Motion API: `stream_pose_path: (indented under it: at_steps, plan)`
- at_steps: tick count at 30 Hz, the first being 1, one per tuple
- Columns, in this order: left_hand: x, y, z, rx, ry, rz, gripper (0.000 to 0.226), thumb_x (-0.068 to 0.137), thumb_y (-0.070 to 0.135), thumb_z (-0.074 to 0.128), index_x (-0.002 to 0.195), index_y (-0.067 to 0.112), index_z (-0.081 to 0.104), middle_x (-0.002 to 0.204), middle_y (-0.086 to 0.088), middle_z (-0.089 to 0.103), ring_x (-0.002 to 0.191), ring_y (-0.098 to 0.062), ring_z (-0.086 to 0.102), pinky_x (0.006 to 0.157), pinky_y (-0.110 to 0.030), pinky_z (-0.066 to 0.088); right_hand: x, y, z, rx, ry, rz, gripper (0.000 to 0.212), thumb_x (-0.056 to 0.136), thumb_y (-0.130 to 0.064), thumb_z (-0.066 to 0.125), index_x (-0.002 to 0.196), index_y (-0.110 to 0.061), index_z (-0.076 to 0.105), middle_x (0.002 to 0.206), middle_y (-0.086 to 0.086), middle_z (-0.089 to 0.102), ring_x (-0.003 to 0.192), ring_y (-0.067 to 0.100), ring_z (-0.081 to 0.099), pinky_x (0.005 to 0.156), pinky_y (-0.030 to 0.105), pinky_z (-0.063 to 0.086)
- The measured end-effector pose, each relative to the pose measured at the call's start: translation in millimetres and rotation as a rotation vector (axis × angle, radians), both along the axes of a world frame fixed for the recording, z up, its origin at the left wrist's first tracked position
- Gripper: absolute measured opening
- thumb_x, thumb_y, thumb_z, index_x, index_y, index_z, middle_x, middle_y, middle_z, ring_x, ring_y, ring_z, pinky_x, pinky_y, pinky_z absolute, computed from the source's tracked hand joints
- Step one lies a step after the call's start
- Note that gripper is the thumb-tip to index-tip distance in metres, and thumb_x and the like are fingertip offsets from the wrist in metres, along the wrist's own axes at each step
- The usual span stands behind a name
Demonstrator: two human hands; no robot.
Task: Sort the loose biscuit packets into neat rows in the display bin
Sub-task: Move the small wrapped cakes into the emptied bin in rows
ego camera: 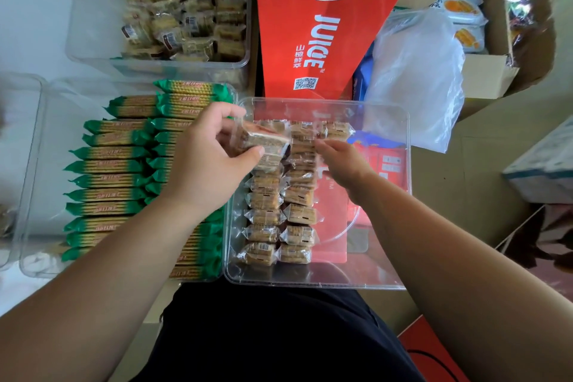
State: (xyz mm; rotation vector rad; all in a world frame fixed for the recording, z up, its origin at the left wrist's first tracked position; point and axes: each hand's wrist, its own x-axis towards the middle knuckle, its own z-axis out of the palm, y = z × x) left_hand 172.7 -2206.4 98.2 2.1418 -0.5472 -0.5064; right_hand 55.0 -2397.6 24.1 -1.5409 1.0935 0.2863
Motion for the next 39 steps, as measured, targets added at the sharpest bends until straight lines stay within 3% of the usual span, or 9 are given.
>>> stream_pose_path:
  at_steps: [5,8,12,16,21,24,27,33,39]
  plan:
    - [-6,-29,-4,0.087,-0.015,-0.142,0.037,0.075,0.017,0.086,0.103,0.029,0.065,0.093,0.016,0.068,0.080,0.000,0.065,0.070,-0.021,0.057,-13,-17,7,-0.073,-0.109,-0.075,0.038,0.099,-0.048,0.054,0.120,-0.021,0.070,0.108,-0.005,0.073,0.104,0.017,0.067,0.097,0.049,0.055]
    - [-7,-50,-13,0.135,0.012,-0.232,0.037,0.073,0.015,0.089,0.104,0.026,0.072,0.094,0.019,0.066,0.083,0.005,0.061,0.071,-0.012,0.050,-19,-25,22,-0.100,-0.301,0.048,0.030,0.098,-0.033,0.065,0.126,-0.023,0.069,0.113,-0.009,0.073,0.102,0.006,0.068,0.089,0.029,0.057]
    - [-11,-72,-23,0.153,0.054,-0.325,0.048,0.068,0.013,0.092,0.111,0.026,0.075,0.103,0.006,0.069,0.092,-0.013,0.067,0.084,-0.029,0.055,-24,-35,34,-0.184,-0.401,0.264,0.045,0.089,-0.012,0.074,0.132,-0.022,0.065,0.106,-0.011,0.073,0.093,0.002,0.069,0.083,0.018,0.055]
    - [-17,-84,-26,0.136,0.084,-0.344,0.048,0.069,0.017,0.093,0.106,0.028,0.065,0.090,0.014,0.068,0.081,-0.013,0.068,0.074,-0.037,0.058,-30,-39,34,-0.318,-0.355,0.446,0.055,0.082,-0.023,0.082,0.134,-0.024,0.064,0.109,-0.011,0.070,0.096,0.005,0.066,0.079,0.012,0.049]
    - [-18,-85,-36,0.224,0.077,-0.420,0.054,0.074,0.025,0.090,0.120,0.026,0.062,0.103,0.014,0.064,0.087,-0.008,0.065,0.072,-0.026,0.052,-39,-40,25,-0.455,-0.233,0.391,0.034,0.082,-0.024,0.082,0.114,-0.018,0.072,0.102,-0.005,0.071,0.092,0.012,0.062,0.082,0.026,0.049]
    - [-18,-79,-48,0.511,-0.099,-0.544,0.065,0.083,0.037,0.082,0.139,0.020,0.055,0.138,-0.001,0.054,0.129,-0.024,0.050,0.104,-0.038,0.044,-44,-38,19,-0.554,-0.118,0.294,0.030,0.081,-0.022,0.079,0.109,-0.016,0.070,0.107,0.001,0.065,0.092,0.019,0.062,0.079,0.029,0.049]
    - [-24,-75,-57,0.742,-0.241,-0.713,0.076,0.092,0.046,0.068,0.157,0.023,0.035,0.169,-0.003,0.014,0.151,-0.034,0.021,0.122,-0.052,0.024,-43,-31,12,-0.627,-0.025,0.266,0.029,0.083,-0.023,0.073,0.110,-0.015,0.064,0.106,0.001,0.052,0.085,0.024,0.060,0.072,0.030,0.047]
    - [-23,-68,-71,0.840,-0.369,-0.796,0.077,0.092,0.056,0.064,0.156,0.028,0.033,0.172,0.000,-0.002,0.150,-0.032,0.018,0.119,-0.055,0.024,-36,-24,-7,-0.533,0.095,0.149,0.034,0.091,-0.029,0.065,0.110,-0.016,0.039,0.084,0.002,0.056,0.075,0.026,0.055,0.064,0.032,0.039]
    - [-18,-71,-73,0.834,-0.398,-0.868,0.072,0.091,0.064,0.060,0.147,0.022,0.044,0.172,0.003,-0.001,0.157,-0.031,0.005,0.124,-0.062,0.008,-39,-19,-24,-0.488,0.094,0.297,0.021,0.097,-0.036,0.062,0.113,-0.031,0.050,0.094,0.004,0.069,0.079,0.027,0.064,0.063,0.033,0.048]
